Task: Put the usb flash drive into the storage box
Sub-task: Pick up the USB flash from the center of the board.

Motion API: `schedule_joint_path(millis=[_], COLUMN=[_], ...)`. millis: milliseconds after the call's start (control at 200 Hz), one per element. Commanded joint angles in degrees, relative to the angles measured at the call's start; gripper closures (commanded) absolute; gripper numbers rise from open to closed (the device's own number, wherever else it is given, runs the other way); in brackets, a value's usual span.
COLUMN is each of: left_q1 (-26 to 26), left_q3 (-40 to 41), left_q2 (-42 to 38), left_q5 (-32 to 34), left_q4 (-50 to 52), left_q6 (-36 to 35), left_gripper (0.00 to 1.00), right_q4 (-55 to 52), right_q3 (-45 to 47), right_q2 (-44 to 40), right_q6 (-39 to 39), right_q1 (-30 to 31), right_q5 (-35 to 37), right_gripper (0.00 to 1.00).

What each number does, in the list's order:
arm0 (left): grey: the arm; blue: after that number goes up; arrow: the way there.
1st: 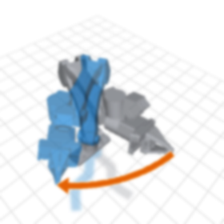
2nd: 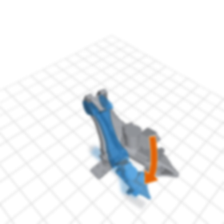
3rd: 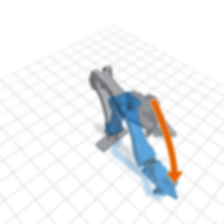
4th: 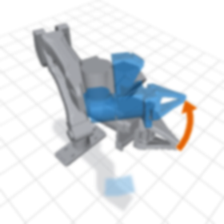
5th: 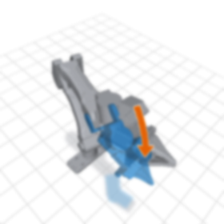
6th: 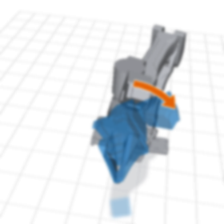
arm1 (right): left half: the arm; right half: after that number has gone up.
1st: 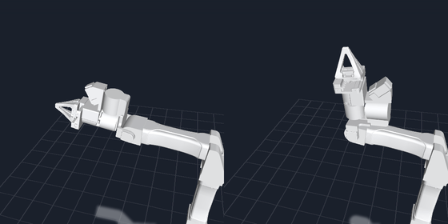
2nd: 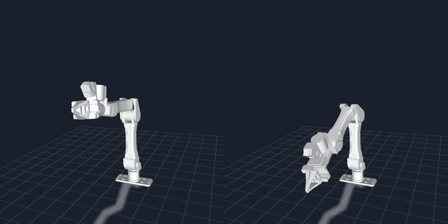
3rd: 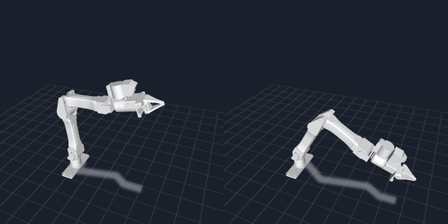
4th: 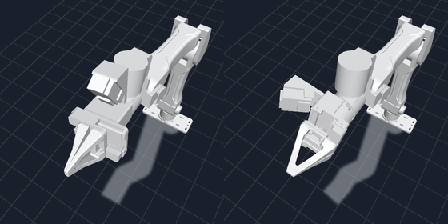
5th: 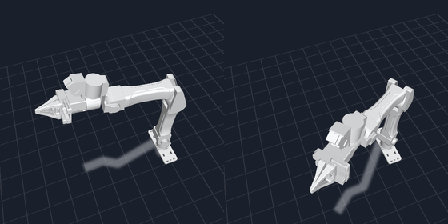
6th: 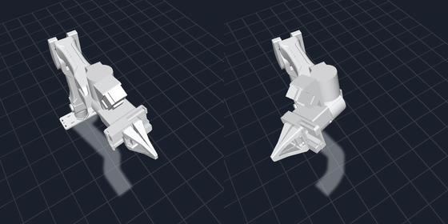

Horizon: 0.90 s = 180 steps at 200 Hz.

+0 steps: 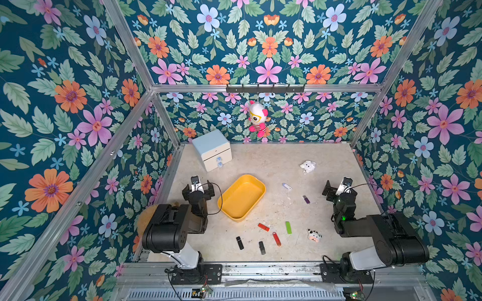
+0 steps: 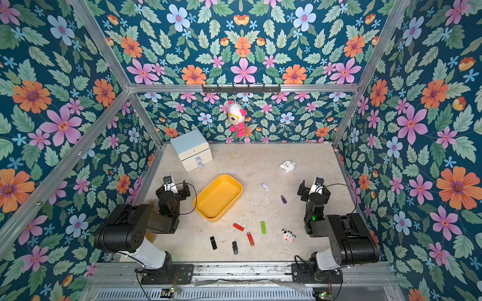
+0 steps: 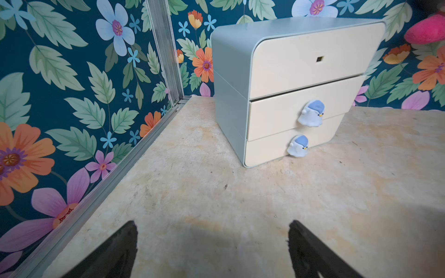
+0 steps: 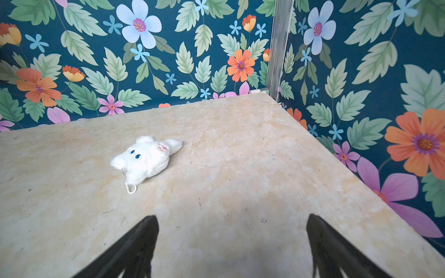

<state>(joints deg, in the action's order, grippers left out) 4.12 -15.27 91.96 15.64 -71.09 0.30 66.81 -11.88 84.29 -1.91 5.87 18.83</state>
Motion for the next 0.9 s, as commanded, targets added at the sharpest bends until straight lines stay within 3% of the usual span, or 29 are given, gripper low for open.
schedule_joint_path(millis=[0, 790, 895], left_q1=[-0.1, -0.1, 0.2], left_q3=[-0.2, -0.3, 0.0], left_q2=[0.0, 0.0, -0.1], left_q5=[0.1, 0.0, 0.6], left_q4=[-0.8, -0.7, -1.0], left_q6=[0.6, 0.6, 0.3], left_gripper=[0.01, 0.01, 0.01], right_q4=[-0.9, 0.3, -2.9], right_q3=[-0.1, 0.6, -1.4], right_q2=[-0.2, -0.2, 0.1], right_q6=[0.7, 0.3, 2.1], right_q1=[0.0, 0.0, 0.0], right_q5=[-1.0, -2.1, 3.4], right_gripper=[0.01, 0.01, 0.00])
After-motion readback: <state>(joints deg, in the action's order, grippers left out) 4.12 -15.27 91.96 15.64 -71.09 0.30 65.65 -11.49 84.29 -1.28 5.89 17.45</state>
